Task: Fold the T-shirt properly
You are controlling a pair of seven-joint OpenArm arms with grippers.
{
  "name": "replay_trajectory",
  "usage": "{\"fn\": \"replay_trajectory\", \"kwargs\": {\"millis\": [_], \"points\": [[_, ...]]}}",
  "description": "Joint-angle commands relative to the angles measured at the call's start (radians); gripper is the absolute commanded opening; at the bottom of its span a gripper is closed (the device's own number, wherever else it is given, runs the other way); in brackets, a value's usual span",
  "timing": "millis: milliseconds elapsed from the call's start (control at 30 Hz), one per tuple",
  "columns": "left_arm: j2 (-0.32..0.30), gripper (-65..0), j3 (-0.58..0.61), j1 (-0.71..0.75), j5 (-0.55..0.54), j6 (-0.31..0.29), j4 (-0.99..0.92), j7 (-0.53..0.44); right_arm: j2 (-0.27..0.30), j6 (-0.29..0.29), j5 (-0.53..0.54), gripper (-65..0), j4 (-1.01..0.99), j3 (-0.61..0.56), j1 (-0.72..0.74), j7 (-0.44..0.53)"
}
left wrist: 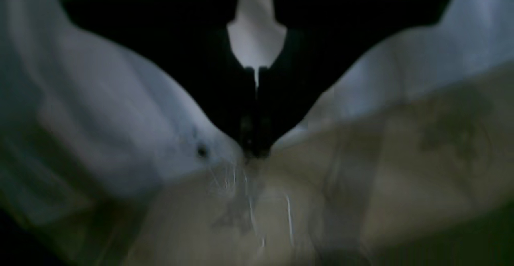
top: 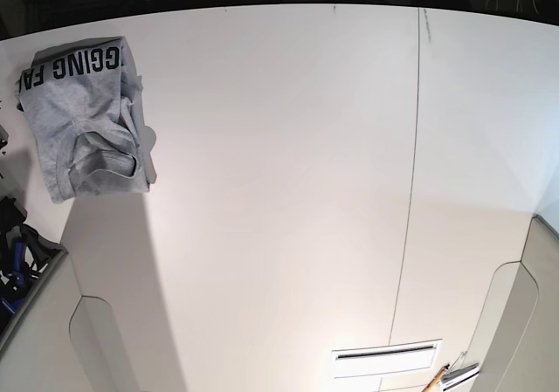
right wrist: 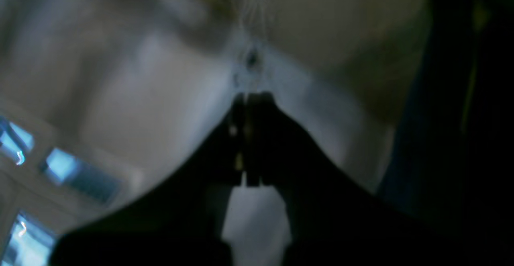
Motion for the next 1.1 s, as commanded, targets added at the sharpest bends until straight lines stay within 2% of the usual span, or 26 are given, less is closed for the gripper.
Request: {"fn": "replay_trajectory", "kwargs": {"millis": [0, 67, 200, 300, 400, 567, 600, 733, 800, 867, 967, 1067], "points": [[-0.002, -65.0, 0.024, -0.027, 0.032, -0.005, -0.032, -0.062, 0.006, 0.001, -0.009, -65.0, -0.047, -0.035, 0.032, 0.058], [0.036, -65.0, 0.074, -0.126, 0.126, -0.005, -0.114, -0.174, -0.014, 0.001, -0.063, -65.0, -0.152, -0.113, 0.116, 0.170], [0.139, -65.0, 0.129, -0.325, 0.253, -0.005, -0.295, -0.258, -0.069, -0.022, -0.098, -65.0, -0.306, -0.238, 0.265, 0.240], [0.207, -65.0, 0.146, -0.448, 0.310, 0.029, -0.424, -0.314, -0.112, -0.106, -0.096, -65.0, -0.388, -0.308, 0.343, 0.357], [0.264, -65.0, 0.147, -0.541, 0.373, 0.032, -0.522, -0.400, -0.158, -0.200, -0.096, -65.0, -0.450, -0.349, 0.392, 0.484], [0.326, -65.0, 0.147, -0.637, 0.467, 0.043, -0.591, -0.494, -0.243, -0.346, -0.095, -65.0, -0.502, -0.354, 0.435, 0.590], [0.336, -65.0, 0.147, -0.650, 0.476, 0.077, -0.594, -0.509, -0.260, -0.369, -0.095, -65.0, -0.506, -0.354, 0.440, 0.612], [0.365, -65.0, 0.147, -0.680, 0.485, 0.286, -0.594, -0.515, -0.319, -0.453, -0.056, -65.0, -0.507, -0.350, 0.454, 0.639], [0.369, -65.0, 0.147, -0.685, 0.484, 0.350, -0.594, -0.515, -0.346, -0.488, -0.042, -65.0, -0.507, -0.337, 0.453, 0.659], [0.369, -65.0, 0.147, -0.685, 0.484, 0.362, -0.594, -0.515, -0.371, -0.510, -0.043, -65.0, -0.507, -0.312, 0.453, 0.666], [0.368, -65.0, 0.147, -0.684, 0.484, 0.361, -0.594, -0.515, -0.399, -0.513, -0.037, -65.0, -0.507, -0.262, 0.453, 0.684], [0.369, -65.0, 0.147, -0.678, 0.484, 0.360, -0.594, -0.515, -0.414, -0.513, 0.019, -65.0, -0.507, -0.219, 0.453, 0.684]]}}
